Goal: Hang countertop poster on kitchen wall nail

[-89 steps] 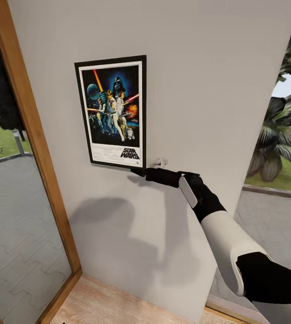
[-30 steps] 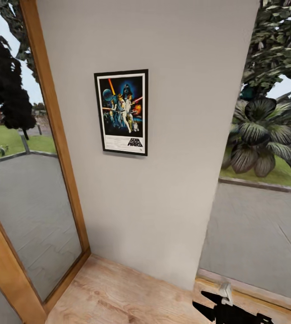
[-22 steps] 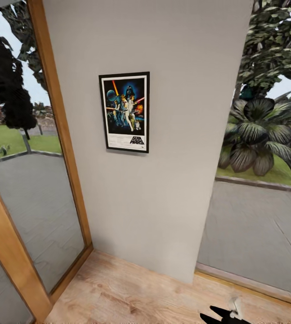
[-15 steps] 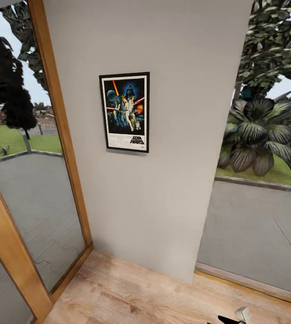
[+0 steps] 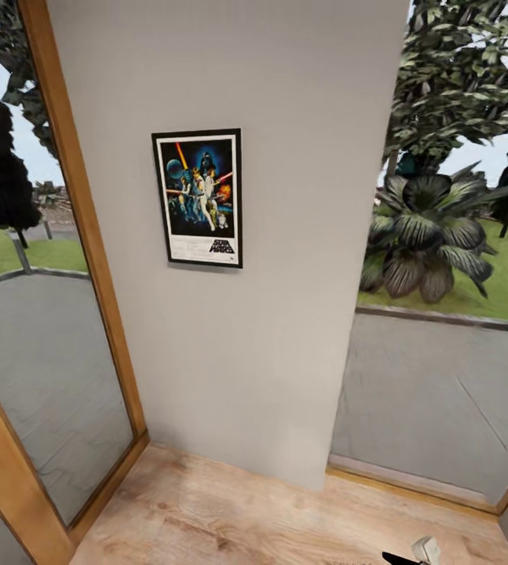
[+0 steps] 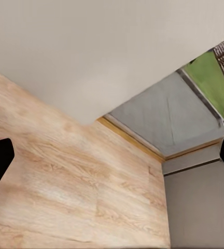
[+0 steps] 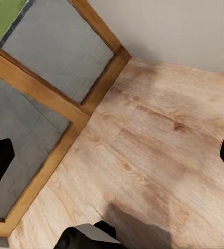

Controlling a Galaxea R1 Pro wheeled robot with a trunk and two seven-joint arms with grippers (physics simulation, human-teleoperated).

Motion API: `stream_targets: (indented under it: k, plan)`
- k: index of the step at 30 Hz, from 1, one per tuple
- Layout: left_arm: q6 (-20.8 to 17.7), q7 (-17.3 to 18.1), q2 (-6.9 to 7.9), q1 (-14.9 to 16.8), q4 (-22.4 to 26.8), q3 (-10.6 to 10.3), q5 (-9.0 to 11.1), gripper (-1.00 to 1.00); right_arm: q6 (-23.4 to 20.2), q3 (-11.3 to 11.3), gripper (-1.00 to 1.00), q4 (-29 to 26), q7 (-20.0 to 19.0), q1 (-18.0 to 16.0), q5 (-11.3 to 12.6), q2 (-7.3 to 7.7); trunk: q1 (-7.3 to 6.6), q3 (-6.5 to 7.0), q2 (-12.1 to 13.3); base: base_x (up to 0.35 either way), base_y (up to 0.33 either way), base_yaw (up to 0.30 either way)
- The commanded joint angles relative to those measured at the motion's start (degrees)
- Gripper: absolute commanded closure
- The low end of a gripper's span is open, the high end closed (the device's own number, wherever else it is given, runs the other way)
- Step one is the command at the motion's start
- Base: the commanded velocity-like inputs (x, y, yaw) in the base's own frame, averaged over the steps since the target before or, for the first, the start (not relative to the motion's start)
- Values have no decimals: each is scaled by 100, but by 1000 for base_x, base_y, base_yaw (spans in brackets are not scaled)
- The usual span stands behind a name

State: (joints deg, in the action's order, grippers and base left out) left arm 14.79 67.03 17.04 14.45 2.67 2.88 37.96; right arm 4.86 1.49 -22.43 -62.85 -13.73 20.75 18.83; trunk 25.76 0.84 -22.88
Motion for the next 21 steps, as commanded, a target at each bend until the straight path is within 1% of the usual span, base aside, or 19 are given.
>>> stream_targets:
  k: [1,10,13,16,21]
  plan:
    - [32,12,1,0,-4,27,-27,-100,50,17,-100,10,-7,-4,8,2,2,3,-4,0,0,-260]
    - [32,12,1,3,-8,25,-31,-100,50,20,-100,10,-8,-1,8,-2,2,55,-4,0,0,-265]
    - [38,12,1,2,-11,27,-33,-100,50,20,-100,12,-8,-3,8,-2,2,73,-4,-83,0,-267]
    - [42,12,-28,1,-12,35,-28,-100,50,19,-100,11,-8,-3,8,-3,2,91,-4,-268,13,-266]
    - [42,12,-35,2,-12,40,-26,-100,50,21,-100,11,-8,-2,8,-3,2,121,-4,-319,60,-262]
